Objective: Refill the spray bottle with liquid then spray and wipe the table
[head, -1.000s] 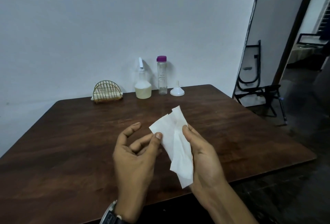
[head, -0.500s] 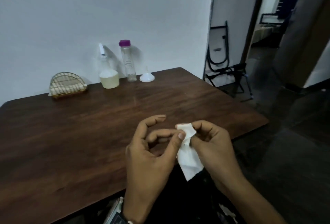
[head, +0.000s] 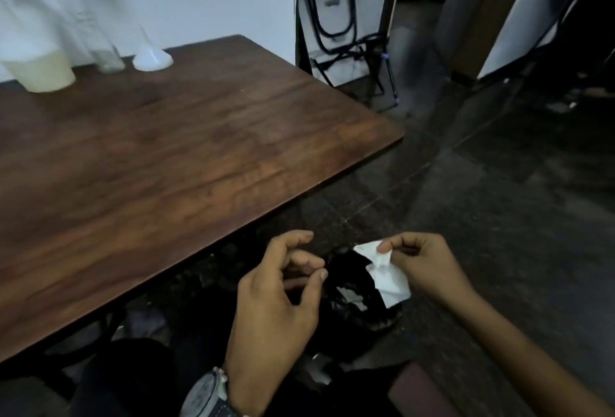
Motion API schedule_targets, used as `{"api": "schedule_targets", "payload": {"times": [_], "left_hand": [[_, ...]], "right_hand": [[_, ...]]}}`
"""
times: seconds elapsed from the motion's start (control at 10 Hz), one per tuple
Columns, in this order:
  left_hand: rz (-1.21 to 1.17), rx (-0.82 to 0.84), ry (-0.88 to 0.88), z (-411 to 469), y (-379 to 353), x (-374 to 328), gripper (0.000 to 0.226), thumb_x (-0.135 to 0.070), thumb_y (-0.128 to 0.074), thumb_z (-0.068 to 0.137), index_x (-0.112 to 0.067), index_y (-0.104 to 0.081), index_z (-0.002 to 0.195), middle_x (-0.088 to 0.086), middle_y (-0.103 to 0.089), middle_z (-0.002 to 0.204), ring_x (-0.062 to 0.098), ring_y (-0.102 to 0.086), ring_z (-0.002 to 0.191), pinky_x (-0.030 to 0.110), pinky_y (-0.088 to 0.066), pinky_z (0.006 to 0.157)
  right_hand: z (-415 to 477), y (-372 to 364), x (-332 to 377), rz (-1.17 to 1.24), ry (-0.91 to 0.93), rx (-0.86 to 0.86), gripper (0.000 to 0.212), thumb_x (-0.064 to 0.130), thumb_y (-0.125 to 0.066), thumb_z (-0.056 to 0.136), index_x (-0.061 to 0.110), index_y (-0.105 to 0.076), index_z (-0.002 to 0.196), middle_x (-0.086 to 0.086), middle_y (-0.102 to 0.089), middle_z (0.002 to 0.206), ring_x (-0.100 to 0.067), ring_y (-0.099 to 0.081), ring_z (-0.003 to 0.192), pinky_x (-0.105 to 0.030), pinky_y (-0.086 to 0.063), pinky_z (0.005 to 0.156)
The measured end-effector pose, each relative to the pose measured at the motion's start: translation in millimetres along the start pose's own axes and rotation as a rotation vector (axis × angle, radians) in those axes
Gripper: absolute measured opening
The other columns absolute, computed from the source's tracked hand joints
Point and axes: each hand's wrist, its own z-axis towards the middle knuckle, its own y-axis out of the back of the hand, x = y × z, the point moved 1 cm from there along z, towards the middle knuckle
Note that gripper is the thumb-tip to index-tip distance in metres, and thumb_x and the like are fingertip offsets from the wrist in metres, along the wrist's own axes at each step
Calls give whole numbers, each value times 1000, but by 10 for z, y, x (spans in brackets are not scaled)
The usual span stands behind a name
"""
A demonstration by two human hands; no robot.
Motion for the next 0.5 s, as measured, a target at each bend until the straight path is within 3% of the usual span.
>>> {"api": "schedule_targets", "payload": {"times": [0.1,0.2,0.3,0.4,0.5], "left_hand": [[53,50,53,96,-129,159,42,-8,-79,89,-34,-63,118,-17,-72,93,-2,-72,93,12,-57,82],[102,80,83,195,-289,289,37,-8,-79,89,-29,-66,116,-14,-73,90,-3,-72,90,13,-57,82],[137,125,94,303,-461,375,32,-9,-78,90,-27,-66,114,-15,-72,92,-4,-71,90,13,-58,81],[144,167,94,423,-657,461,27,-10,-77,91,-25,-68,112,-14,-72,94,-3,-70,90,15,-58,81],[150,177,80,532,-802,517,25,-10,-77,90,-22,-70,111,-13,-73,95,-1,-71,91,16,-59,81]], "right_hand": [[242,-122,-513,-102,-113,-45,47,-3,-59,93,33,-79,70,-1,-79,85,-37,-74,92,-58,-59,86],[416,-256,-837,-184,-175,-40,39,0,-55,97,26,-80,82,-6,-77,84,-40,-72,86,-51,-62,78],[521,-320,-1017,-205,-203,-31,37,-2,-49,97,18,-80,91,-1,-67,65,-23,-50,48,-25,-40,43],[620,-333,-1106,-200,-220,-6,37,-3,-46,96,14,-78,104,3,-62,64,-10,-38,37,-20,-28,37],[656,-338,-1130,-172,-257,11,39,-5,-49,94,15,-78,111,1,-71,76,-6,-55,47,-19,-37,45]]}}
